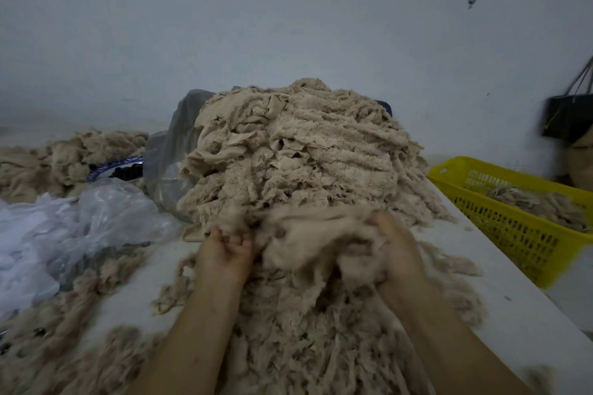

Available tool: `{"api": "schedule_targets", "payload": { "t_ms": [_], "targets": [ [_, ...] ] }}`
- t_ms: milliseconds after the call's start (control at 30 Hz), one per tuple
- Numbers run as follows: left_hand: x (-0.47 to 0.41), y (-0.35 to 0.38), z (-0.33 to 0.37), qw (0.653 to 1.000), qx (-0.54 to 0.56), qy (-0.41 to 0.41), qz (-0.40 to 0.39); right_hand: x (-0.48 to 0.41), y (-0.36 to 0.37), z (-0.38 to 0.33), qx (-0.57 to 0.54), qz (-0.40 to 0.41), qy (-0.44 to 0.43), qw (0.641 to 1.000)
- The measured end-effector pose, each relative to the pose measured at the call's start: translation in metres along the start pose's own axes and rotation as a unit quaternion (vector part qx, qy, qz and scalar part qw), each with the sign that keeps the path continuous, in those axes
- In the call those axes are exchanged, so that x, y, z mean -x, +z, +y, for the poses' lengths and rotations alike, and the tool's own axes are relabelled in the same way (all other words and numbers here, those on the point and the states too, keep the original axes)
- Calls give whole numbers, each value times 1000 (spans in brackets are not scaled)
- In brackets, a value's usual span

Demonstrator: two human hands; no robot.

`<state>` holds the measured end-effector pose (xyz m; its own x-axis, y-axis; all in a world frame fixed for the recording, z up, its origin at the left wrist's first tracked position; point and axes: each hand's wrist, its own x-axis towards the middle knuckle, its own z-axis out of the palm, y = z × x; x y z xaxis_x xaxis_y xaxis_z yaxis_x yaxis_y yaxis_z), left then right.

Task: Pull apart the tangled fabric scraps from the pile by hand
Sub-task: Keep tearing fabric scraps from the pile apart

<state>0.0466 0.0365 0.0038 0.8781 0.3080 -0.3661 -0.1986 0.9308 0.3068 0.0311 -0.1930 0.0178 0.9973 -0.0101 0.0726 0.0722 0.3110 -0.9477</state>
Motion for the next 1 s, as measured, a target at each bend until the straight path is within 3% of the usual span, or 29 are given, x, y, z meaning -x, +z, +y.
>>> {"api": "schedule_targets", "payload": {
  "t_ms": [100,167,233,267,333,400,433,467,533,633,700,833,1000],
  "targets": [
    [1,-4,6,999,-4,28,-26,-8,-17,-14,-136,21,-5,990],
    [13,2,-7,989,-99,0,-110,-11,-15,-9,-126,37,18,991],
    [29,10,-26,944,-263,-22,-196,-9,-5,-1,-85,19,30,996],
    [37,12,-35,903,-363,-17,-232,-9,-1,2,-72,13,26,997],
    [51,11,-48,786,-544,17,-294,-7,4,4,-59,16,18,998],
    [60,5,-57,657,-670,35,-342,-6,5,5,-62,26,19,998],
    [59,0,-63,622,-696,44,-357,-6,4,6,-58,32,19,998],
    [55,-4,-68,616,-697,58,-361,-6,4,7,-48,32,17,998],
    [52,-5,-68,638,-688,108,-329,-7,3,8,-26,29,16,999],
    [49,1,-56,718,-635,114,-263,-8,1,6,-24,59,32,998],
    [50,3,-49,746,-609,92,-254,-10,0,6,-25,77,44,996],
    [52,5,-43,769,-569,67,-282,-12,-3,5,-66,100,51,991],
    [43,2,-38,751,-582,58,-308,-16,-12,-1,-122,144,71,979]
  ]
}}
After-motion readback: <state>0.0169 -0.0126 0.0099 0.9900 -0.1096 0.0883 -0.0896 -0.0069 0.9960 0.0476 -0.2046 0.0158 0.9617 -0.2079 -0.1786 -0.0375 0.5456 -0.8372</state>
